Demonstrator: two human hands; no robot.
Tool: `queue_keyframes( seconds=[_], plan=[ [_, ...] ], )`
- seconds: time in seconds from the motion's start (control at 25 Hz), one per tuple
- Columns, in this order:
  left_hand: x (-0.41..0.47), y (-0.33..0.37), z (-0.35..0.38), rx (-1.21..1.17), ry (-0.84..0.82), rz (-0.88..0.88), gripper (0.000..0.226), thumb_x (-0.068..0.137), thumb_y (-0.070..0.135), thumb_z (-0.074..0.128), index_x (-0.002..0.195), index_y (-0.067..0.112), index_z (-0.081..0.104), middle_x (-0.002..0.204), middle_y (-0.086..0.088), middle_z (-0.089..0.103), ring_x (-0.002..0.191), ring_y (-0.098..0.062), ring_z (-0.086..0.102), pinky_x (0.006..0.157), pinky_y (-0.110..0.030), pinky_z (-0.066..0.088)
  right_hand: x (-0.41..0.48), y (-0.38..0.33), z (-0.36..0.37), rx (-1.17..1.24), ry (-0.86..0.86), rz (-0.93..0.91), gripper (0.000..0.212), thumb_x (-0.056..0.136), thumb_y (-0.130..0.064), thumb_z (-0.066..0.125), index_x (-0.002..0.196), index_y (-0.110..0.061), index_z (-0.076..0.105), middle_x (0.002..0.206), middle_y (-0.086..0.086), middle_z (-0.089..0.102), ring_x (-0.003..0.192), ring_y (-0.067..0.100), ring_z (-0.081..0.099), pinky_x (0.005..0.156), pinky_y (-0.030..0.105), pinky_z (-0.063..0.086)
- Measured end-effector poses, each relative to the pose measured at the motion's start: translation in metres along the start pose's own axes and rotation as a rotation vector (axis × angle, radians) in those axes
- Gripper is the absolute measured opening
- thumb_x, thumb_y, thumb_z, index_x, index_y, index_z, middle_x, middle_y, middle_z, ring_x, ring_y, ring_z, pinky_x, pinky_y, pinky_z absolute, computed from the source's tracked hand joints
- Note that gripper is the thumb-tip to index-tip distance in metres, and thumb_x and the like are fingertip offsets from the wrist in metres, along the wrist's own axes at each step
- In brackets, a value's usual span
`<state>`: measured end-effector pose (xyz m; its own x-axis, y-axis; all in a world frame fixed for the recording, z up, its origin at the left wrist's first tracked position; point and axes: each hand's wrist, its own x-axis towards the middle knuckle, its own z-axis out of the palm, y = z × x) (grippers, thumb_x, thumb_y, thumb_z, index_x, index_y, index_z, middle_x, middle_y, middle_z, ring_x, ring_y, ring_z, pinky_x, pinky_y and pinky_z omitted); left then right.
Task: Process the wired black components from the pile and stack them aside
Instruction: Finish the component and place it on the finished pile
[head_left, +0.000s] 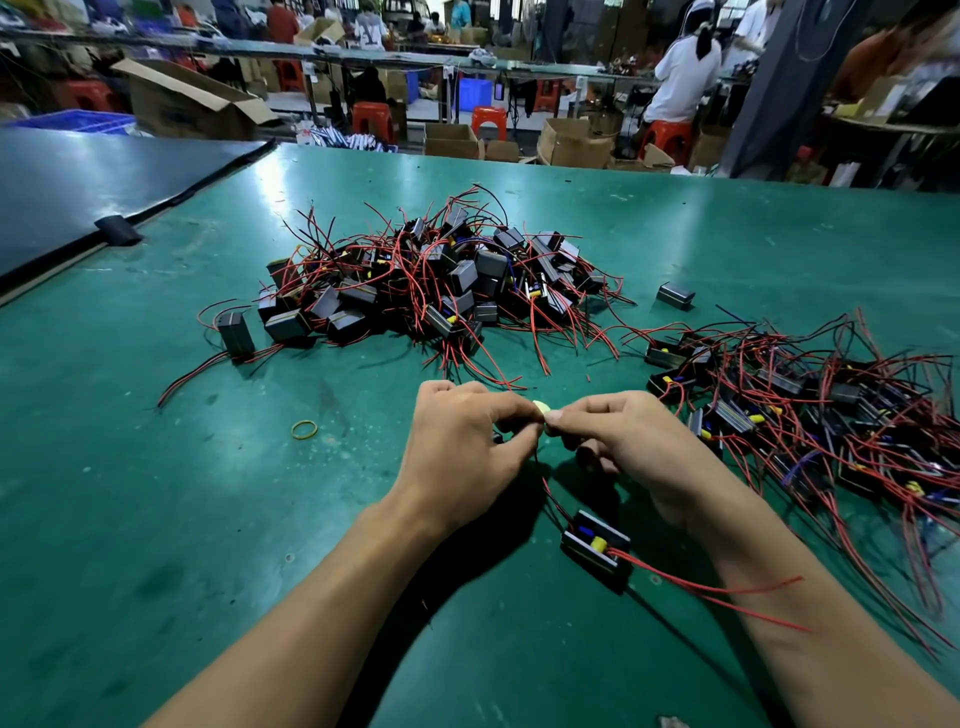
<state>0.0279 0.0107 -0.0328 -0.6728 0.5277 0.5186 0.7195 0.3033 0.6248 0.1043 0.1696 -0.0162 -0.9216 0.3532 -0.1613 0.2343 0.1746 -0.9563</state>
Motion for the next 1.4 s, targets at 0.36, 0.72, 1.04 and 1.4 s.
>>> queue_keyframes(
  seconds=[0.36,0.72,1.04,1.4],
  plan=[
    [0.003,-0.005,-0.006,-0.149,-0.04,-0.11,0.009,0.079,0.014,0.078,0.087,0.018,0.079,0.078,0.008,0.074,0.075,-0.002,0.067,0.077,-0.028,0.055,-0.003,0.011,0.003,-0.598,0.224,-0.746,0.012,0.084,-0.013,0.079,0.096,-0.015,0.079,0.087,-0.007,0.071,0.063,-0.005,0.054,0.058,0.011,0.037],
    [0.004,-0.002,-0.006,-0.125,0.01,-0.033,0.009,0.076,0.011,0.079,0.083,0.018,0.079,0.068,0.018,0.067,0.072,0.01,0.061,0.069,-0.005,0.042,-0.001,0.009,0.008,-0.459,0.249,-0.584,0.011,0.088,-0.023,0.075,0.077,-0.021,0.073,0.065,-0.015,0.061,0.054,0.002,0.049,0.054,0.015,0.036],
    [0.004,0.0,-0.008,-0.153,0.007,-0.096,0.008,0.079,0.014,0.079,0.086,0.019,0.08,0.076,0.01,0.074,0.075,-0.003,0.065,0.074,-0.02,0.051,-0.003,0.003,0.008,-0.055,0.096,-0.207,0.014,0.086,-0.028,0.076,0.077,-0.018,0.074,0.063,-0.009,0.064,0.05,0.002,0.048,0.049,0.013,0.038],
    [0.005,0.002,-0.014,-0.276,-0.109,-0.239,0.006,0.082,0.01,0.075,0.086,0.012,0.079,0.076,0.001,0.075,0.076,-0.012,0.07,0.079,-0.029,0.055,-0.001,0.015,0.003,-0.674,0.325,-0.885,0.013,0.089,-0.026,0.072,0.097,-0.019,0.078,0.094,-0.006,0.07,0.069,0.019,0.064,0.057,0.041,0.053]
  ],
)
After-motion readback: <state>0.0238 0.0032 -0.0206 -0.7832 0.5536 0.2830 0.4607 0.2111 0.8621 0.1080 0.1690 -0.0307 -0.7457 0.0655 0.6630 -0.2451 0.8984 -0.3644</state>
